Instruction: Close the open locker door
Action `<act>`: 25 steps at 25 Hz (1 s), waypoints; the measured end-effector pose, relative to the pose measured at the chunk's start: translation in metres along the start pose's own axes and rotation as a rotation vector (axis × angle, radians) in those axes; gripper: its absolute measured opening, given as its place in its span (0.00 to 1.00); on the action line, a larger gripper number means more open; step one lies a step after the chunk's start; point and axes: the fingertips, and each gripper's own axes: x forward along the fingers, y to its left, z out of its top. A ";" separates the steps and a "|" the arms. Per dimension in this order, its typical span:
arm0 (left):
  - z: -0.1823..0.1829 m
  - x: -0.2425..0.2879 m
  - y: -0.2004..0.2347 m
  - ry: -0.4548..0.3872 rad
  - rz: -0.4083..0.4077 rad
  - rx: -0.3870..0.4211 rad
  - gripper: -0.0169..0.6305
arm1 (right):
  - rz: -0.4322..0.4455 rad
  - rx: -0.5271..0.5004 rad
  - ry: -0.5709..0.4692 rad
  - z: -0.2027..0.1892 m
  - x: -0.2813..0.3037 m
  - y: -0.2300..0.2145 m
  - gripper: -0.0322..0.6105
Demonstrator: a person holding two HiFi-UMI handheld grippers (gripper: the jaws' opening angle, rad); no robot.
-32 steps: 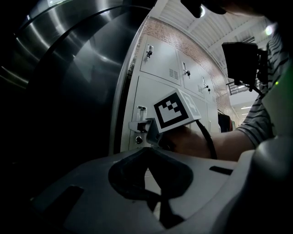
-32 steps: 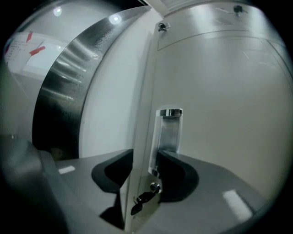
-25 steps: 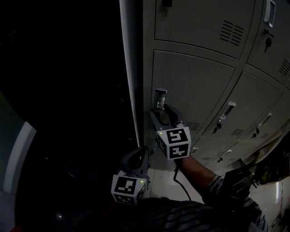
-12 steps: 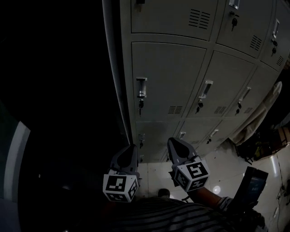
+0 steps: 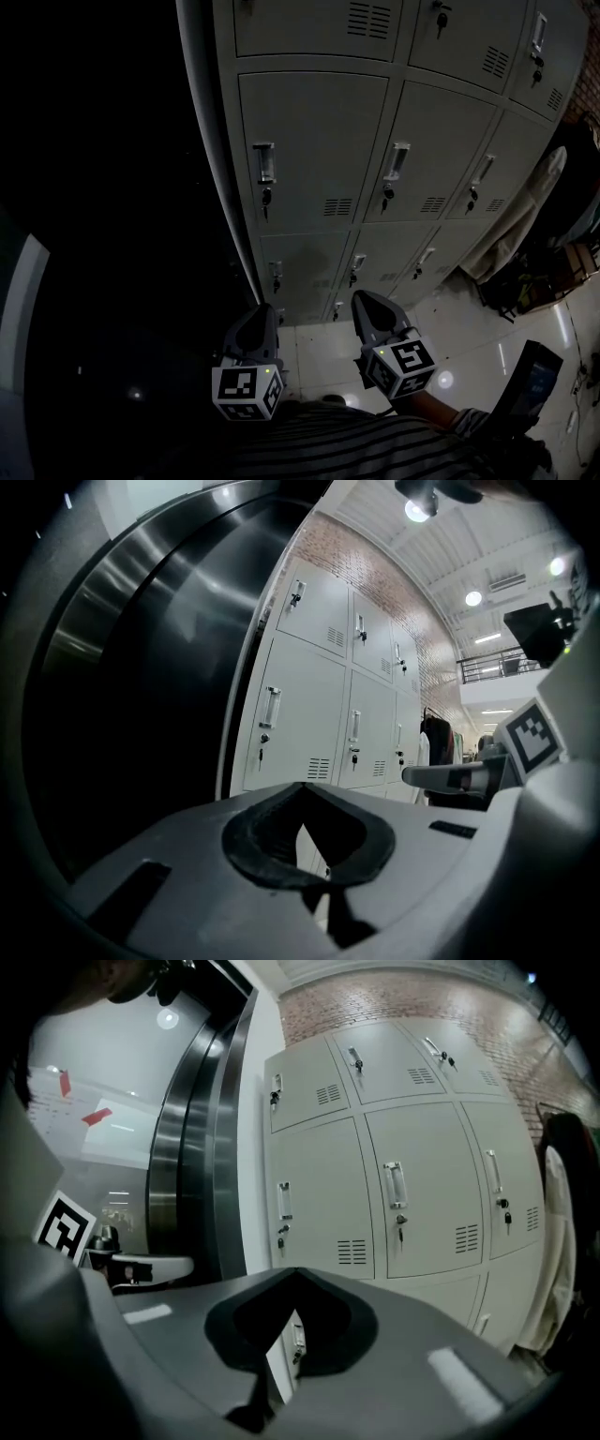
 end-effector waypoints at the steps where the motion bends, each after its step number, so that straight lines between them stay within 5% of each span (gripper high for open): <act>1: 0.002 0.000 -0.002 -0.007 0.008 0.007 0.03 | 0.003 -0.003 -0.010 0.003 0.000 -0.001 0.05; 25: -0.004 0.001 -0.019 0.004 0.030 0.026 0.03 | 0.078 -0.025 -0.021 0.000 0.001 0.010 0.05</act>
